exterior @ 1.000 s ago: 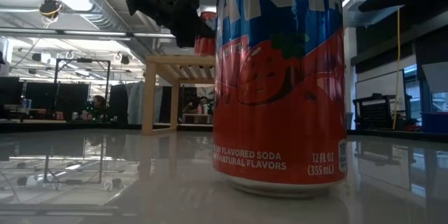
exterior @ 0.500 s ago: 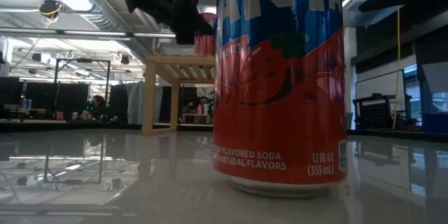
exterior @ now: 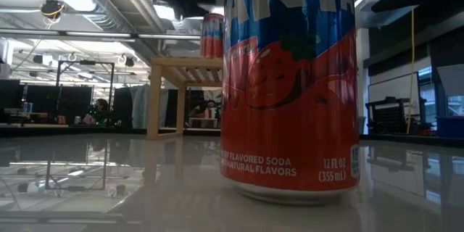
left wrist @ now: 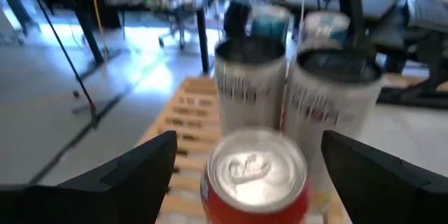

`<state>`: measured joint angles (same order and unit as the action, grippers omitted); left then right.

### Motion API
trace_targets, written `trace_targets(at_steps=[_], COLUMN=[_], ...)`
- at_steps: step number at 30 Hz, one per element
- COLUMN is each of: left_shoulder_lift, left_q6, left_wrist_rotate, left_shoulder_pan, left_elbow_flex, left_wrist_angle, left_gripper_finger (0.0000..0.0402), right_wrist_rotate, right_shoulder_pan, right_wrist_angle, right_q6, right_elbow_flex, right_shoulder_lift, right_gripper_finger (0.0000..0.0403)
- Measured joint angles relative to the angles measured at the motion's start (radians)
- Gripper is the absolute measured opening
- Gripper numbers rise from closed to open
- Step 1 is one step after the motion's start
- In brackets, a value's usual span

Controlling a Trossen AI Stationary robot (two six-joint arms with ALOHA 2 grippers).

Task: Place canned beverage on shelf
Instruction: Put the red soda can onto the shelf

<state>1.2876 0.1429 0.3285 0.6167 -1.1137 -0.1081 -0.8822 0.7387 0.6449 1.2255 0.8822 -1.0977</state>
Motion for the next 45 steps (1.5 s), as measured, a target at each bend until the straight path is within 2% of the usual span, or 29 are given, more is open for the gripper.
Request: trace_targets(at_steps=[10, 14, 17, 20, 22, 29, 37, 41, 45], left_shoulder_lift=[-0.155, -0.210, -0.241, -0.262, -0.271, -0.251, -0.176, -0.109, -0.033], left_q6=[-0.017, -0.140, -0.255, -0.295, -0.330, -0.415, -0.519, -0.588, -0.674], left_wrist_rotate=[-0.005, 0.000, 0.009, 0.073, 0.057, -0.117, -0.486, -0.627, -0.718], left_shoulder_pan=[-0.009, -0.039, -0.087, -0.158, -0.228, -0.534, -0.873, -1.004, -1.104], left_elbow_flex=[0.000, 0.000, 0.000, 0.000, 0.000, 0.000, 0.000, 0.000, 0.000], left_wrist_angle=[0.040, 0.053, 0.079, 0.104, 0.105, 0.069, -0.043, -0.041, -0.041], left_gripper_finger=[0.0345, 0.0345, 0.0345, 0.0345, 0.0345, 0.0345, 0.0345, 0.0345, 0.0345], right_wrist_rotate=[0.000, 0.000, 0.000, 0.008, 0.016, 0.037, 0.065, 0.090, 0.154], right_shoulder_pan=[0.000, 0.000, 0.000, 0.000, 0.000, 0.000, 0.000, 0.001, 0.001], right_wrist_angle=[0.000, 0.002, 0.009, 0.008, 0.006, -0.006, -0.078, -0.152, -0.246], right_q6=[0.000, -0.004, -0.004, -0.038, -0.053, -0.055, -0.113, -0.182, -0.246], right_elbow_flex=[0.000, 0.000, 0.000, 0.000, 0.000, 0.000, 0.000, 0.000, 0.000], right_shoulder_lift=[0.000, 0.000, 0.000, 0.000, 0.000, 0.000, 0.000, -0.015, -0.058], right_gripper_finger=[0.0360, 0.0360, 0.0360, 0.0360, 0.0360, 0.0360, 0.0360, 0.0360, 0.0360])
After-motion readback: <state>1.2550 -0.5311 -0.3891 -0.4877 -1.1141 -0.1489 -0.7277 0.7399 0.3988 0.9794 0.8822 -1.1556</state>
